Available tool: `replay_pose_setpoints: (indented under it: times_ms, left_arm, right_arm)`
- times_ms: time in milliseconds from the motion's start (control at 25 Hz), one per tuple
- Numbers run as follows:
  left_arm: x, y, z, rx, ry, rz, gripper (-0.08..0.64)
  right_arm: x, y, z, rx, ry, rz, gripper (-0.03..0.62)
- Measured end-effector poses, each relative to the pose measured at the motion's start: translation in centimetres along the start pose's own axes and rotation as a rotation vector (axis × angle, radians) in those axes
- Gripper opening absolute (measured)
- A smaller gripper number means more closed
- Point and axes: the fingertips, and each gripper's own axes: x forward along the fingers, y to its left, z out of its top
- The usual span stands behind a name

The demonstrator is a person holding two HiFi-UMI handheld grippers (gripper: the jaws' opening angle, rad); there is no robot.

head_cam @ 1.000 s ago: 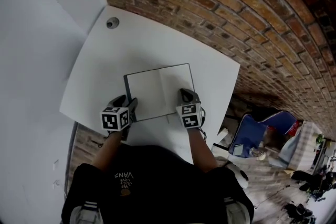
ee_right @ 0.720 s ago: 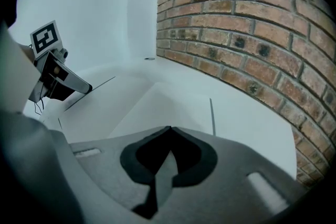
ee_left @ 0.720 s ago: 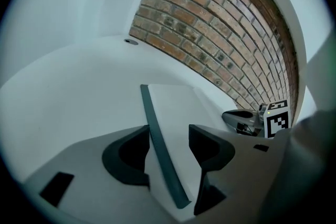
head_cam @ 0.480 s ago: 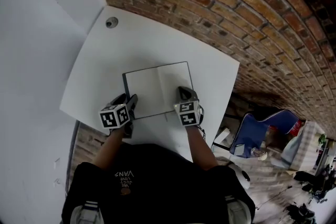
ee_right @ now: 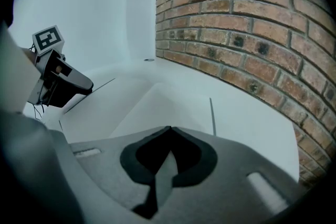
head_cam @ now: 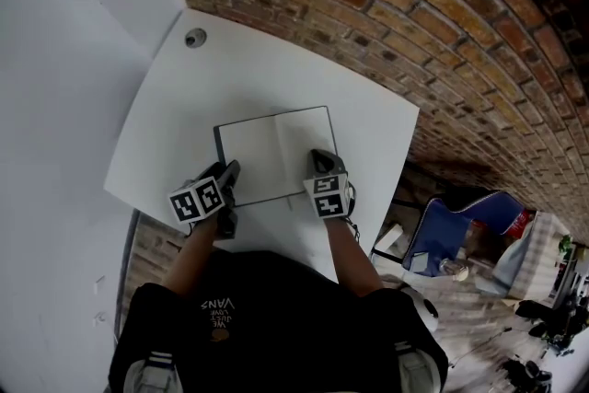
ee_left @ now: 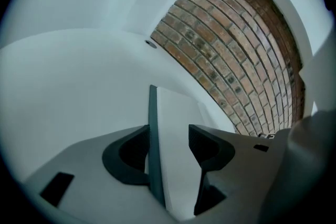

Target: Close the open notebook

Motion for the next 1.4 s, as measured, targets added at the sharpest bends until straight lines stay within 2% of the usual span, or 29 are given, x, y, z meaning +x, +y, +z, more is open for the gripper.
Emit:
replay_pose_setpoints:
  times_ms: [200,280,360,800,960,1120,1400]
  left_arm:
    - [0.2,-0.3,-0.2,-0.13,0.012,-0.068,0.239]
    - [0.1,-0.3,-0.1,-0.157,0.011,-0.082,0.228]
    - [0.2,-0.3,-0.1,-0.163,0.012,-0.094,0.212]
    - [-0.6,0.4,0.2,-0.22,0.017,-0.135,0.034]
    - [-1.3,-0.1,0.5,-0.245,0.0,-0.172,0.031]
    - [-2.4,-1.8,1.3,-0.26,-0.024,-0.246,0.031]
    - [-3.4,-4.9,2.3,-0.22,-0.029,-0.346,0.031]
  right_arm:
    - [0.0,-0.1,-0.1,0.014,0.001,-0.017,-0.002]
    - [0.0,0.0,-0.1,0.018,-0.001,-0.013,-0.003]
    - [0.0,0.0,0.0,0.022,-0.002,-0.012,-0.002]
    - [0.0,-0.1,-0.1,0.022,-0.002,-0.012,-0.002]
    - [-0.1,0.1,-0.1,0.021,-0.002,-0.008,-0.002]
    - [-0.1,0.0,-0.1,0.014,0.003,-0.002,-0.002]
    - [-0.1,-0.1,-0.1,0.026,0.013,0.024,-0.002]
